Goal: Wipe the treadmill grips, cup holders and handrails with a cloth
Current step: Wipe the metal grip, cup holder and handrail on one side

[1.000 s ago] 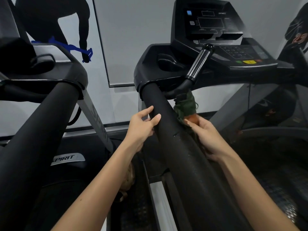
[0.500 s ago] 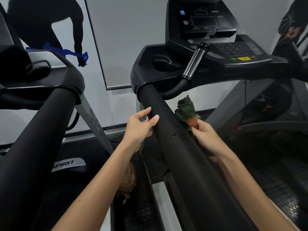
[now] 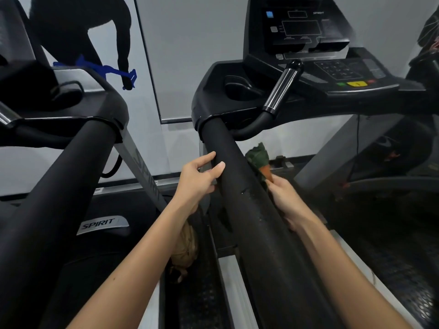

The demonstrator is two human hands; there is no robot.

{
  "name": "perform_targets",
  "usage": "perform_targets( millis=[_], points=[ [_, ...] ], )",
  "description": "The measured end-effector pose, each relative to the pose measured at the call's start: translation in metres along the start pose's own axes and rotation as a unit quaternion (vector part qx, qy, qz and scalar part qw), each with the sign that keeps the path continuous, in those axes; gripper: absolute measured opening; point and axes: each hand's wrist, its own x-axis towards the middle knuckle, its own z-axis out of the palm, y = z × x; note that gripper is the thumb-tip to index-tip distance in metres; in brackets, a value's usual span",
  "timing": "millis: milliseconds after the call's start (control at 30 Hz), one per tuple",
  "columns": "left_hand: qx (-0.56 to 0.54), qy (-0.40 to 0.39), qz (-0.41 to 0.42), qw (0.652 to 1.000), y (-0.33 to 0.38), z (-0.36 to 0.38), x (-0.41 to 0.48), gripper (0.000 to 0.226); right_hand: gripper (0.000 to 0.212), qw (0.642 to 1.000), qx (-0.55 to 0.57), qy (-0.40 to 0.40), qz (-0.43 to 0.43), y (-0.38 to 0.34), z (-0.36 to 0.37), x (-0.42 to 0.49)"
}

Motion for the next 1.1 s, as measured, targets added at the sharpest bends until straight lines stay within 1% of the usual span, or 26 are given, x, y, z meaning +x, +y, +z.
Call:
perform_targets(
  millis=[100, 167, 200, 233, 267, 333, 400, 467, 567, 633, 700, 767, 867, 933, 1000, 1067, 1100],
  points=[
    [0.002, 0.009, 0.01, 1.0, -0.003, 0.002, -0.01, 0.042, 0.019, 0.997, 0.067, -0.033, 0.006, 0.006, -0.014, -0.03],
    [0.005, 0.013, 0.012, 1.0, -0.006, 0.002, -0.018, 0.038, 0.019, 0.992, 0.115, -0.053, -0.014, 0.001, -0.021, -0.047],
    [0.01, 0.013, 0.011, 1.0, -0.007, 0.002, -0.022, 0.037, 0.022, 0.99, 0.119, -0.07, -0.025, -0.005, -0.021, -0.051],
    [0.011, 0.01, 0.008, 1.0, -0.008, 0.001, -0.028, 0.037, 0.023, 0.992, 0.089, -0.084, -0.041, -0.011, -0.02, -0.051],
    [0.004, 0.003, 0.003, 1.0, -0.009, 0.001, -0.033, 0.038, 0.022, 0.993, 0.024, -0.093, -0.063, -0.017, -0.017, -0.049],
    [-0.01, -0.006, -0.008, 1.0, -0.01, 0.002, -0.045, 0.038, 0.019, 0.985, -0.102, -0.1, -0.094, -0.028, -0.007, -0.033],
    [-0.016, -0.009, -0.011, 1.0, -0.011, 0.003, -0.057, 0.037, 0.023, 0.978, -0.159, -0.093, -0.1, -0.035, 0.0, -0.017],
    [-0.02, -0.015, -0.013, 1.0, -0.011, 0.005, -0.07, 0.039, 0.029, 0.977, -0.17, -0.083, -0.097, -0.037, 0.001, -0.011],
    [-0.028, -0.041, -0.028, 0.998, -0.013, 0.004, -0.084, 0.042, 0.02, 0.97, -0.192, -0.078, -0.129, -0.033, -0.015, -0.03],
    [-0.05, -0.051, -0.039, 0.997, -0.013, 0.003, -0.089, 0.045, 0.014, 0.964, -0.199, -0.094, -0.151, -0.028, -0.028, -0.053],
    [-0.068, -0.055, -0.038, 0.995, -0.014, 0.004, -0.092, 0.047, 0.015, 0.958, -0.195, -0.115, -0.176, -0.023, -0.035, -0.073],
    [-0.073, -0.055, -0.031, 0.995, -0.015, 0.006, -0.093, 0.046, 0.019, 0.942, -0.237, -0.126, -0.203, -0.022, -0.034, -0.079],
    [-0.052, -0.049, -0.024, 0.997, -0.016, 0.008, -0.094, 0.042, 0.031, 0.908, -0.341, -0.159, -0.185, -0.031, -0.018, -0.061],
    [-0.038, -0.046, -0.019, 0.998, -0.016, 0.009, -0.095, 0.039, 0.043, 0.903, -0.37, -0.143, -0.163, -0.037, -0.007, -0.039],
    [-0.046, -0.045, -0.022, 0.998, -0.016, 0.009, -0.094, 0.038, 0.052, 0.905, -0.376, -0.133, -0.147, -0.042, 0.001, -0.029],
    [-0.035, -0.043, -0.023, 0.998, -0.017, 0.008, -0.093, 0.038, 0.059, 0.909, -0.355, -0.154, -0.156, -0.039, -0.001, -0.033],
    [-0.026, -0.04, -0.021, 0.999, -0.017, 0.008, -0.092, 0.037, 0.058, 0.909, -0.342, -0.168, -0.168, -0.037, -0.004, -0.04]
  ],
)
